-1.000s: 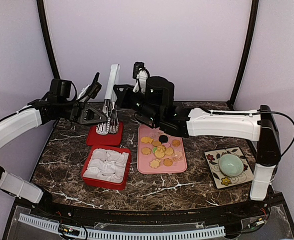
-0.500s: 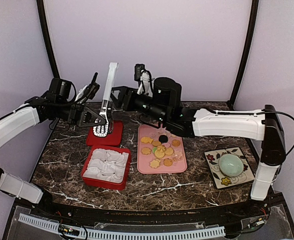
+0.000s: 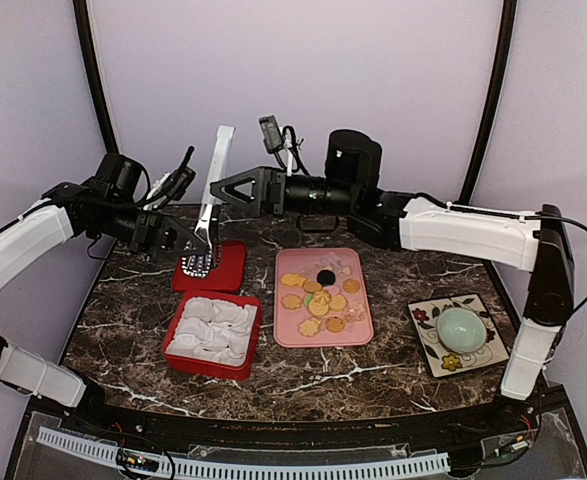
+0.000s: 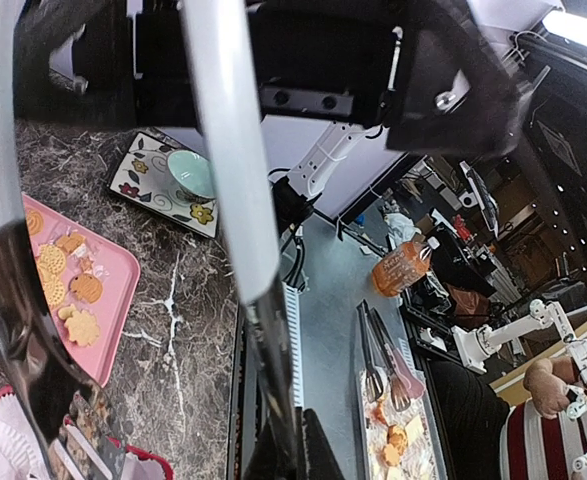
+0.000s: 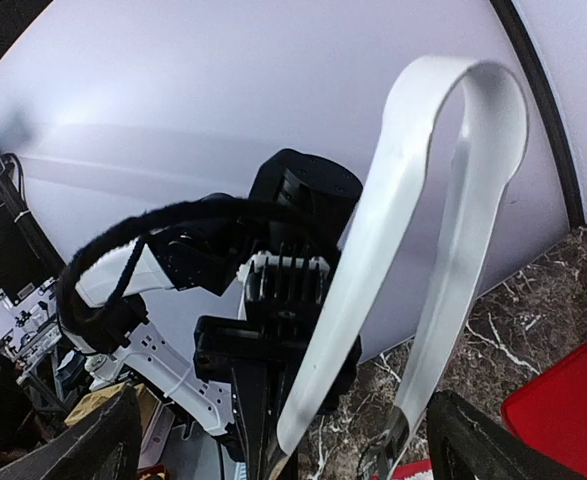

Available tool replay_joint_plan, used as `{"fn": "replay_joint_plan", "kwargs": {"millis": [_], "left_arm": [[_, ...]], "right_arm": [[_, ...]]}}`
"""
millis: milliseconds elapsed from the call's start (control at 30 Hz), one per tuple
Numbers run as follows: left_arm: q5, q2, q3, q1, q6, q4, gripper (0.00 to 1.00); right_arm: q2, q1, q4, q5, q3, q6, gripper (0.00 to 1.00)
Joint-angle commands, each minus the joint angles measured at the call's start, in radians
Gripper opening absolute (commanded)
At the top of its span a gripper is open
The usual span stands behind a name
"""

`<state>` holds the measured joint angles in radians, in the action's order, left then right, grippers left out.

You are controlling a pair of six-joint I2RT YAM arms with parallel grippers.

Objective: Pack the cookies

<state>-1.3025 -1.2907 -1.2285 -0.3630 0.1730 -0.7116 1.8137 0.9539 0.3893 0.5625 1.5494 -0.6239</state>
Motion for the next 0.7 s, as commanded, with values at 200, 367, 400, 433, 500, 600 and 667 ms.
{"fn": "replay_joint_plan", "kwargs": {"millis": [200, 367, 400, 433, 500, 600, 667], "left_arm": [[0.003, 0.037, -0.043, -0.002, 0.116, -0.098, 0.00], [-0.003, 0.034, -0.042, -0.001, 0.129, -0.109, 0.00], [-0.003, 0.033, -0.042, -0.002, 0.133, -0.110, 0.00], [-0.006, 0.032, -0.041, -0.001, 0.133, -0.111, 0.00], [-0.008, 0.030, -0.043, -0.001, 0.133, -0.110, 0.00], [-0.008, 0.024, -0.049, -0.002, 0.136, -0.117, 0.00], [-0.002, 0.020, -0.058, -0.002, 0.153, -0.136, 0.00]], "right_arm": [[0.093, 0.003, -0.202, 0.103, 0.218, 0.117, 0.96], [0.048, -0.008, -0.211, 0.074, 0.177, 0.147, 0.96], [0.049, -0.010, -0.214, 0.074, 0.180, 0.148, 0.95], [0.054, -0.010, -0.220, 0.075, 0.190, 0.150, 0.95], [0.082, -0.009, -0.233, 0.096, 0.227, 0.142, 0.93], [0.137, -0.002, -0.241, 0.129, 0.281, 0.122, 0.89], [0.166, 0.004, -0.247, 0.144, 0.311, 0.115, 0.87]]}}
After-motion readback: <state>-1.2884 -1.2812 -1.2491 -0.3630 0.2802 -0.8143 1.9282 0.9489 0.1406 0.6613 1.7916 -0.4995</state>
